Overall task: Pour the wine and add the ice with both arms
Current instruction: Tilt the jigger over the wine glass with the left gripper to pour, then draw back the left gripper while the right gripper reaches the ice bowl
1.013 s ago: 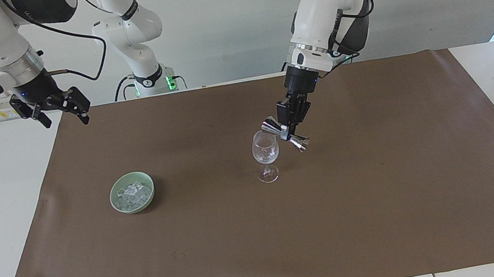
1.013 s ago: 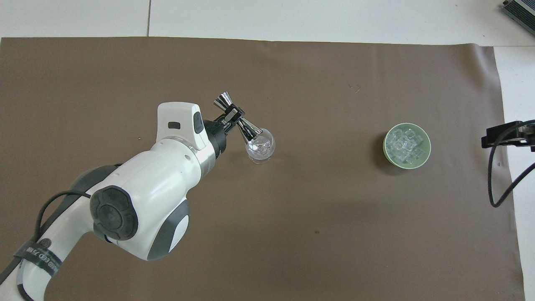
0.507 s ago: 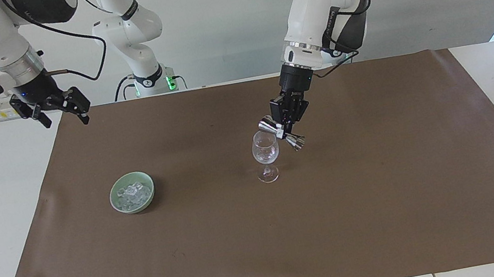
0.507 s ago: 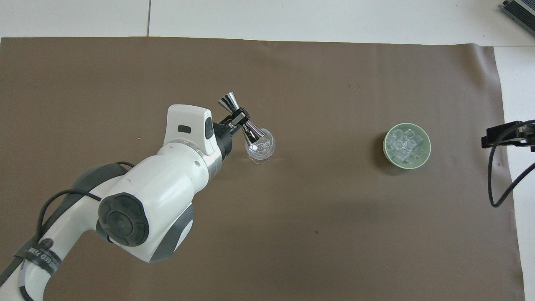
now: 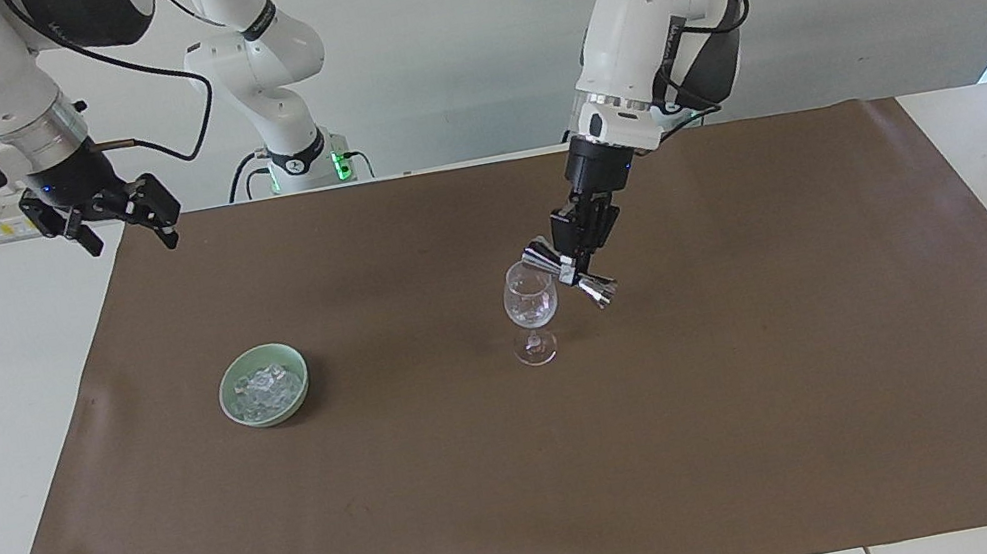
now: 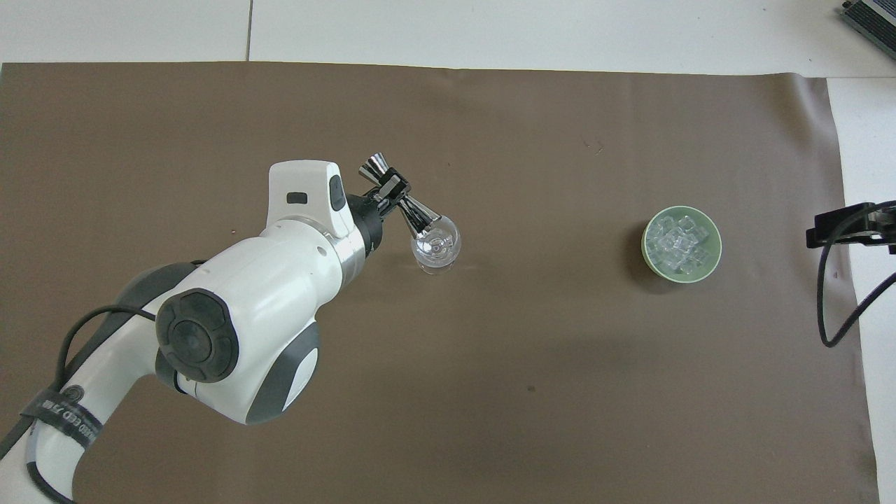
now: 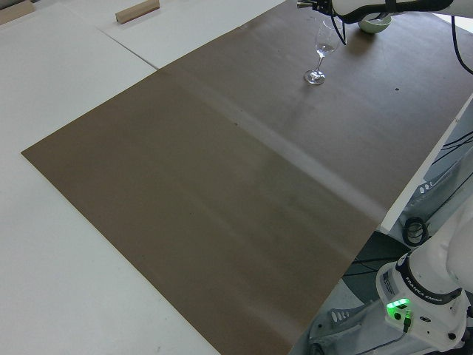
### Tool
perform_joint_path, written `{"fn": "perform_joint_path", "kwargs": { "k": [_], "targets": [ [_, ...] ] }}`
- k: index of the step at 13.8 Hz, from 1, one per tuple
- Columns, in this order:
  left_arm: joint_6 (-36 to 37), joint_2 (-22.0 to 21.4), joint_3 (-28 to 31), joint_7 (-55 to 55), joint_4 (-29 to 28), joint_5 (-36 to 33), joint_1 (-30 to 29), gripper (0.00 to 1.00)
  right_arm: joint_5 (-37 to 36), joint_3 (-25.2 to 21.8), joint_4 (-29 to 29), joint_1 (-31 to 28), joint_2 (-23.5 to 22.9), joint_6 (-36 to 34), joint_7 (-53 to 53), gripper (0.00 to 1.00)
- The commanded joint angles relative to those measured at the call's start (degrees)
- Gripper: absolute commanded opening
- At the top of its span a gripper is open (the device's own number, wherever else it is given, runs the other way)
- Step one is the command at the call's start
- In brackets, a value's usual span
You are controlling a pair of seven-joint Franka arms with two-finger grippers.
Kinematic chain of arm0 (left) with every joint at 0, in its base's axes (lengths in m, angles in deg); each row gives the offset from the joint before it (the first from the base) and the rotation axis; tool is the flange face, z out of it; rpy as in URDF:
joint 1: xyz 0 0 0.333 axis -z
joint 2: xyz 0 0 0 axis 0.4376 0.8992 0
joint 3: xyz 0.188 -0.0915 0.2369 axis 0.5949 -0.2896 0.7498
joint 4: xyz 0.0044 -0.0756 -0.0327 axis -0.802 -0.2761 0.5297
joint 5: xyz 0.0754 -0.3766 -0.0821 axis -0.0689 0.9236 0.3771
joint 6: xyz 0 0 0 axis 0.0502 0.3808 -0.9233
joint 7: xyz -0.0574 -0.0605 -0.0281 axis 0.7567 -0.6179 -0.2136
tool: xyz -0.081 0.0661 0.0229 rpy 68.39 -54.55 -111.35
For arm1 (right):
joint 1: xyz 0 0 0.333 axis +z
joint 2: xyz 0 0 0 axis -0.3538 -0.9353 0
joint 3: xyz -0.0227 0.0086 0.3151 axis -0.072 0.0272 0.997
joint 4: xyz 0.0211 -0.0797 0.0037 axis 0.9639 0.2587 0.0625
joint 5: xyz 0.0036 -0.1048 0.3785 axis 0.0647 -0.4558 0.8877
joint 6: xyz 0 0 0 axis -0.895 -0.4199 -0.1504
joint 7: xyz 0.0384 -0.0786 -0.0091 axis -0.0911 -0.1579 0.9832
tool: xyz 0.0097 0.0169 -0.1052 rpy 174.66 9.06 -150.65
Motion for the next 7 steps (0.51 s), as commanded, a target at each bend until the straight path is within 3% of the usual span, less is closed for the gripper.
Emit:
{"fn": "perform_joint_path", "kwargs": {
  "k": [1,7],
  "targets": [
    [2.62,0.57,1.56,0.54,1.58,6.7,0.17,0.0,0.32,-0.07,1.16,0.05,0.91,0.8,-0.57,1.0],
    [10.61,1.45,6.57,0.02,4.56,26.3,-0.1,0.0,0.41,0.02,1.25,0.05,0.74,0.8,-0.39,1.0]
  ]
}}
